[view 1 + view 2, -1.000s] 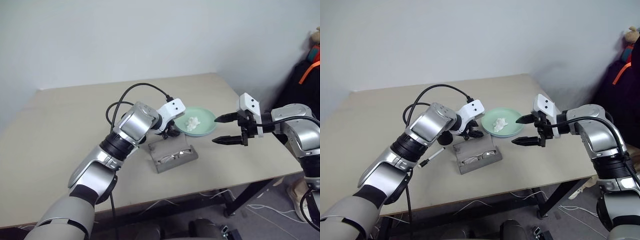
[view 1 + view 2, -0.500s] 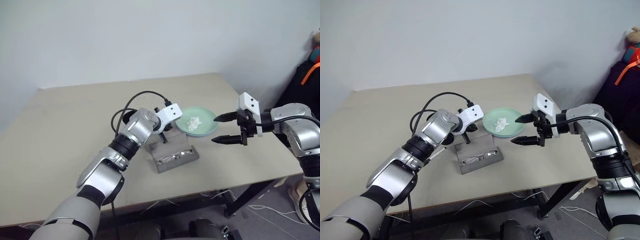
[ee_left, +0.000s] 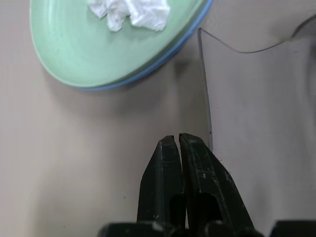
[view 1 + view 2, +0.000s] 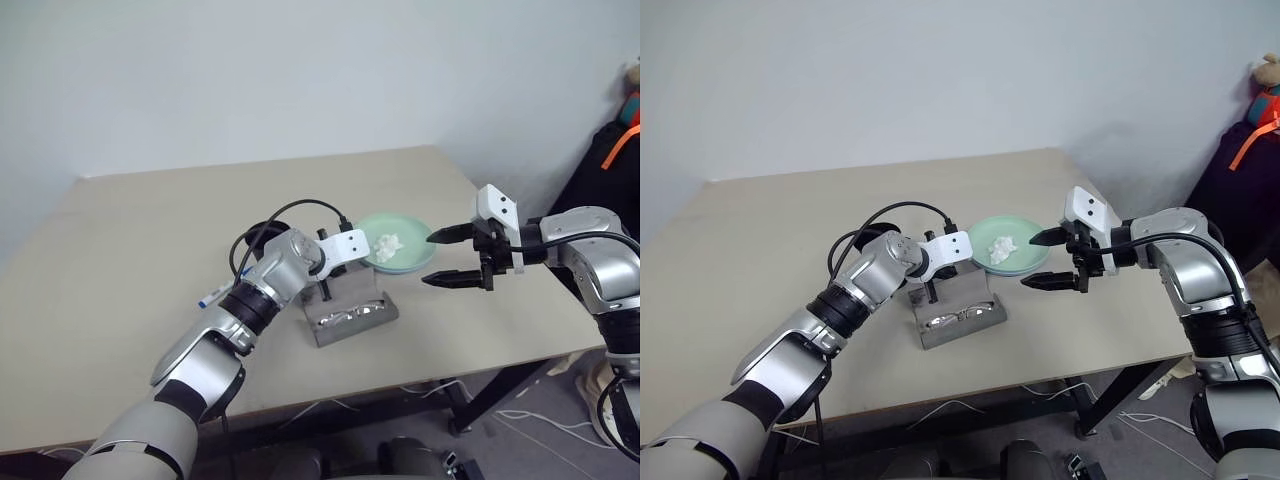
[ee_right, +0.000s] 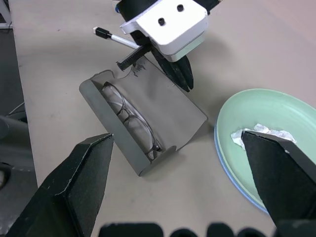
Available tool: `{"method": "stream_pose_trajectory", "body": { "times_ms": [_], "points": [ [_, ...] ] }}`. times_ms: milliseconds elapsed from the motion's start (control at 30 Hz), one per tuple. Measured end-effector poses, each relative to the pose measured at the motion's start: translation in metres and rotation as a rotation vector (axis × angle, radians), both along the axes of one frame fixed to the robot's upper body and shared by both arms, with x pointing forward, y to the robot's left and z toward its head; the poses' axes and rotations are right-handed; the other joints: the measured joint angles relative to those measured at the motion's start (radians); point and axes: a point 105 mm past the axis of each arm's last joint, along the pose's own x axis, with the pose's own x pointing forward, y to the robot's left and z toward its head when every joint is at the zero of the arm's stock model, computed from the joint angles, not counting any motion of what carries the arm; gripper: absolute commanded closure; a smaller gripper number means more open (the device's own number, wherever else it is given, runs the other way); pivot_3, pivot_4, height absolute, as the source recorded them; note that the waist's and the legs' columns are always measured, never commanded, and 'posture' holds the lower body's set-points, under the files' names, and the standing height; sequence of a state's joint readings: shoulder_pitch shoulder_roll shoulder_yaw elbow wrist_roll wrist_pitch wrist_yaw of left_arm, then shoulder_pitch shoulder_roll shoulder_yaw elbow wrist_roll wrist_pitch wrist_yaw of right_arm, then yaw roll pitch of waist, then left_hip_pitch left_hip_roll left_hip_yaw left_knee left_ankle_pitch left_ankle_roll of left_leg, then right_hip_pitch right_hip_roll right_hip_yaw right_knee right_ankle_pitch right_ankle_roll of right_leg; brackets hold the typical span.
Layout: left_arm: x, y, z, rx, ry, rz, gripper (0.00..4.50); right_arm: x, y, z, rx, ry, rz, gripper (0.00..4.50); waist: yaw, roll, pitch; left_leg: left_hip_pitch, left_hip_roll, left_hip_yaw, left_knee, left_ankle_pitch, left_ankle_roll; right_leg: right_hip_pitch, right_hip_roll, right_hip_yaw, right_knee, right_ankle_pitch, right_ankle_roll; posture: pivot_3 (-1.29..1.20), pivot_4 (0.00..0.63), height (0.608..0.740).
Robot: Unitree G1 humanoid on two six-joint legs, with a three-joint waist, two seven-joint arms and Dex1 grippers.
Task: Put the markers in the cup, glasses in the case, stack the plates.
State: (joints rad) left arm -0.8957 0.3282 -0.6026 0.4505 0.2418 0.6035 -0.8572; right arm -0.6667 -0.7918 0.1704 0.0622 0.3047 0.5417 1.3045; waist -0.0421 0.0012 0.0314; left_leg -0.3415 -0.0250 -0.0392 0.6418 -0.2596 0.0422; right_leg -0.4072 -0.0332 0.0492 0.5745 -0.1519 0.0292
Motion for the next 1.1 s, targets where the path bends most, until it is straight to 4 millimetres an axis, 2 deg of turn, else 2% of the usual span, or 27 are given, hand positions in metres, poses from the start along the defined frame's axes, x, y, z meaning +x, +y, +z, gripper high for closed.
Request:
{"method": "stream_pose_trajectory", "body": {
  "times_ms": [233,567,833,967,1100],
  "points": [
    [-0.014,-0.005,0.005,-0.014,0.040,-0.048,4.44,0.000,0.000,0.000,0.001,0.000,0.001,0.00,0.000,0.000,0.000,0.000,0.000,0.000,0.000,0.000,0.000,0.000,0.000,0.000,0.000,0.000,0.000,0.00,0.000,0.727],
    [-0.046,-0.008,0.007,0.001,0.091,-0.140,4.44,0.000,0.000,0.000,0.002,0.003,0.003,0.00,-0.001,0.000,0.000,0.000,0.000,0.000,0.000,0.000,0.000,0.000,0.000,0.000,0.001,0.000,0.000,0.00,0.000,0.727],
    [-0.050,-0.007,0.011,0.001,0.088,-0.135,4.44,0.000,0.000,0.000,0.001,0.003,0.007,0.00,-0.001,0.000,0.000,0.000,0.000,0.000,0.001,0.000,0.000,0.000,0.000,0.000,0.000,0.000,-0.001,0.00,0.000,0.727],
    [-0.066,-0.007,0.002,-0.016,0.126,-0.127,4.44,-0.003,-0.004,-0.006,-0.024,0.038,0.023,0.00,-0.001,0.000,0.000,0.001,0.000,0.000,0.000,0.000,0.000,0.000,0.000,0.001,0.000,0.000,-0.001,0.00,0.000,0.727],
    [-0.070,-0.008,0.003,-0.028,0.129,-0.108,4.44,-0.002,-0.006,-0.008,-0.030,0.043,0.025,0.00,-0.001,0.000,0.000,0.001,0.000,0.000,0.001,0.000,0.001,0.001,0.000,0.001,0.001,-0.001,-0.001,0.00,0.000,0.727]
  ]
}}
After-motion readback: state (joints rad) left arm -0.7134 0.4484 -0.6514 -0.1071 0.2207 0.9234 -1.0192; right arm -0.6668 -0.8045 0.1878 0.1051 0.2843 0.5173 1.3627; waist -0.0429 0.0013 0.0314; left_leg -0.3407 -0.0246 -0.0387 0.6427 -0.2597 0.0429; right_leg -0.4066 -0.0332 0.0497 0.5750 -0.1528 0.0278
